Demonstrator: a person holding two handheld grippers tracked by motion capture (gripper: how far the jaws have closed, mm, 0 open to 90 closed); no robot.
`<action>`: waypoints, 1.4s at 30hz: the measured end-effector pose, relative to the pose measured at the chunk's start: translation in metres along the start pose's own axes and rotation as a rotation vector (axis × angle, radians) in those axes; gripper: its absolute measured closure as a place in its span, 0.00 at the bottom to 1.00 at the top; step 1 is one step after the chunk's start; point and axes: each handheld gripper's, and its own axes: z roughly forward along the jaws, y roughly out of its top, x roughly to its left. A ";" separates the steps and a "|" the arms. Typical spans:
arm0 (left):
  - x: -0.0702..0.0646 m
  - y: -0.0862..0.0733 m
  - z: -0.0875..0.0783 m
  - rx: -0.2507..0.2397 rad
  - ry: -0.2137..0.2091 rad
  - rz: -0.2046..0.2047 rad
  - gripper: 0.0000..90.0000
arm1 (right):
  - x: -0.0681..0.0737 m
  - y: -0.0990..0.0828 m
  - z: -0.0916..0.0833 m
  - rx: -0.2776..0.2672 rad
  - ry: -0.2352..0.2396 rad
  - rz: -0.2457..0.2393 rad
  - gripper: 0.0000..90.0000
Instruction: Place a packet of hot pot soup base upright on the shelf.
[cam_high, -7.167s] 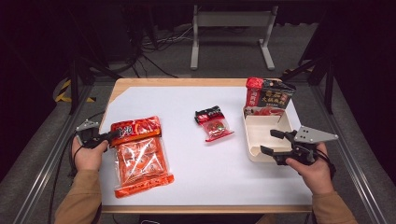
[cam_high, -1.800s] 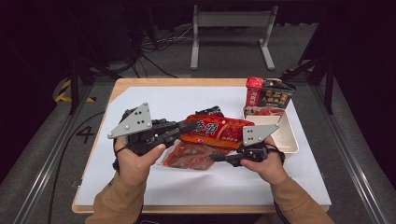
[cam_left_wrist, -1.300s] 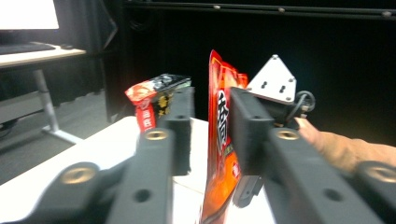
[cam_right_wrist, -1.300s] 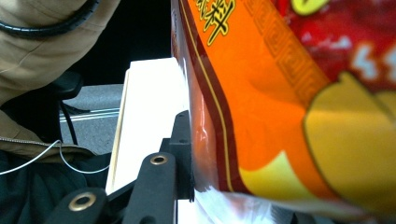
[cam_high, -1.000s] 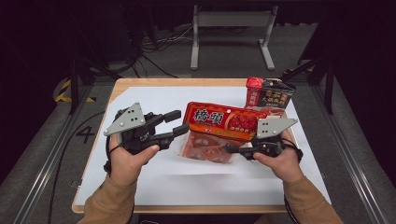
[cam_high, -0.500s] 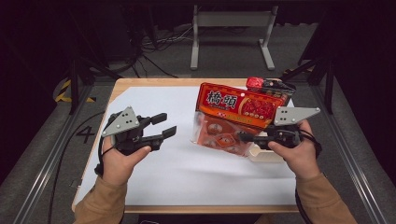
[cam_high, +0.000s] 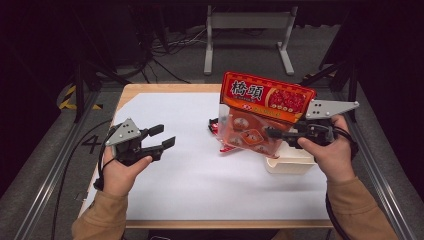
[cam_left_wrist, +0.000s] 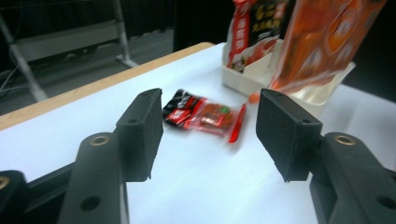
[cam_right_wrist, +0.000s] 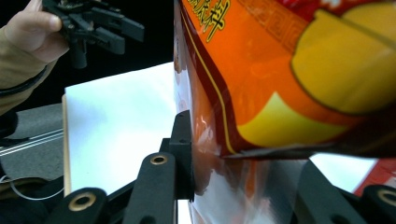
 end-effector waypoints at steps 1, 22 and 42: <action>0.002 -0.002 0.000 0.009 0.005 -0.009 0.45 | -0.002 0.000 -0.001 0.001 -0.008 0.003 0.78; 0.030 -0.029 0.006 0.111 0.100 -0.076 0.38 | -0.037 -0.008 -0.037 0.009 -0.199 0.078 0.78; 0.036 -0.036 0.006 0.121 0.113 -0.101 0.38 | -0.052 -0.028 -0.055 -0.018 -0.312 0.176 0.78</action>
